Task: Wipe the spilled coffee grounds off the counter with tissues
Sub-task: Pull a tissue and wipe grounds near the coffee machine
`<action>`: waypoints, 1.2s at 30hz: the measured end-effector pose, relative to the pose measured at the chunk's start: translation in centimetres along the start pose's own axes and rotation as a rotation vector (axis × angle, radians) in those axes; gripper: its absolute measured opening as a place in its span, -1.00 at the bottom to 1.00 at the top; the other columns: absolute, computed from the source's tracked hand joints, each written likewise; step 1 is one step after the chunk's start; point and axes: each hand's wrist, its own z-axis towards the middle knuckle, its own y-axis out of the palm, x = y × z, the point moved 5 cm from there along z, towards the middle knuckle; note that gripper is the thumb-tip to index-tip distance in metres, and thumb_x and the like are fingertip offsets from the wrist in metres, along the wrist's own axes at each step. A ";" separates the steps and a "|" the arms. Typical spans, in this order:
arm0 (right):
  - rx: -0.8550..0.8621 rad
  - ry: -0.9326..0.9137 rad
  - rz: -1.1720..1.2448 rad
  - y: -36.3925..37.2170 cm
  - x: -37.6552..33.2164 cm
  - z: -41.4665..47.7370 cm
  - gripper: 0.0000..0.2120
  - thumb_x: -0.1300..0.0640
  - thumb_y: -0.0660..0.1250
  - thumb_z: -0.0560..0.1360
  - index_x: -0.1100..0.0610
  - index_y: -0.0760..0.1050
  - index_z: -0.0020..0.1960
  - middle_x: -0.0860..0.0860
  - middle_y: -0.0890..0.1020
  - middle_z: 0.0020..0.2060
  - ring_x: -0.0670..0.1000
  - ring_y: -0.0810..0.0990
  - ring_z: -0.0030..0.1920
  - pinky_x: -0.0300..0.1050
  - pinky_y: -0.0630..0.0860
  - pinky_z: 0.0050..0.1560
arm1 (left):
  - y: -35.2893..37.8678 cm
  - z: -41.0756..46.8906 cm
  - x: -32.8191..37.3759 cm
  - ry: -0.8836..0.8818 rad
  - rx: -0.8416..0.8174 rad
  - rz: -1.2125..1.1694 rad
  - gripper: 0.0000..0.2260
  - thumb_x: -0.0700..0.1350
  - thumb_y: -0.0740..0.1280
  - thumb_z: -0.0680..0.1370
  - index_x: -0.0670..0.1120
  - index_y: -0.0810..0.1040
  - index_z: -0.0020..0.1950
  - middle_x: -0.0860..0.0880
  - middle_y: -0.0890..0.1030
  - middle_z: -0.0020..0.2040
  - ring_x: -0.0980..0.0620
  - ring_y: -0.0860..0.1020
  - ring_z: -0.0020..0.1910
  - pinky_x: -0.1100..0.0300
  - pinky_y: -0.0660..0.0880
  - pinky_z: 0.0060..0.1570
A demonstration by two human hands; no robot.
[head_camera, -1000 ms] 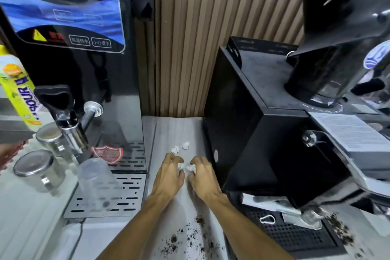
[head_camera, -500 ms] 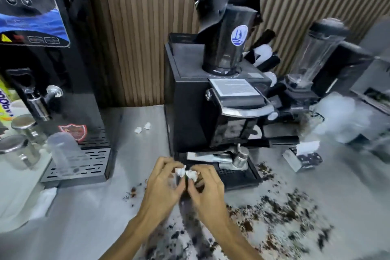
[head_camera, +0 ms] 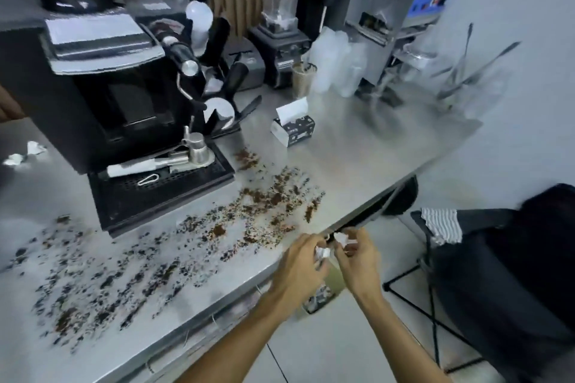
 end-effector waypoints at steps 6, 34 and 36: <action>-0.069 0.303 -0.091 3.7 12.8 -0.6 -0.76 0.24 0.47 0.43 0.15 0.55 0.07 0.07 0.61 -0.03 0.03 0.64 -0.16 -0.15 0.56 -0.15 | 10.4 1.6 -6.3 -0.135 -0.204 0.156 -0.79 -0.17 0.38 0.53 -0.09 0.58 0.16 -0.05 0.56 0.14 -0.02 0.52 0.10 0.18 0.52 0.00; 0.307 0.007 0.062 -0.5 11.3 2.2 -0.98 0.14 0.25 0.61 0.06 0.44 0.03 -0.04 0.55 -0.11 -0.16 0.52 -0.12 -0.39 0.42 -0.13 | 15.9 6.9 -1.9 0.214 0.044 0.060 -0.85 -0.11 0.10 0.67 -0.09 0.44 0.02 0.03 0.48 -0.14 0.06 0.44 -0.22 0.17 0.41 -0.25; 0.334 -0.114 0.072 -4.0 6.1 2.9 -0.93 0.13 0.24 0.60 0.11 0.46 0.06 -0.02 0.54 -0.11 -0.15 0.53 -0.13 -0.42 0.39 -0.13 | 12.2 6.7 2.5 0.227 0.121 -0.008 -0.78 -0.02 0.04 0.67 -0.08 0.43 0.03 0.04 0.49 -0.12 0.07 0.45 -0.19 0.19 0.37 -0.24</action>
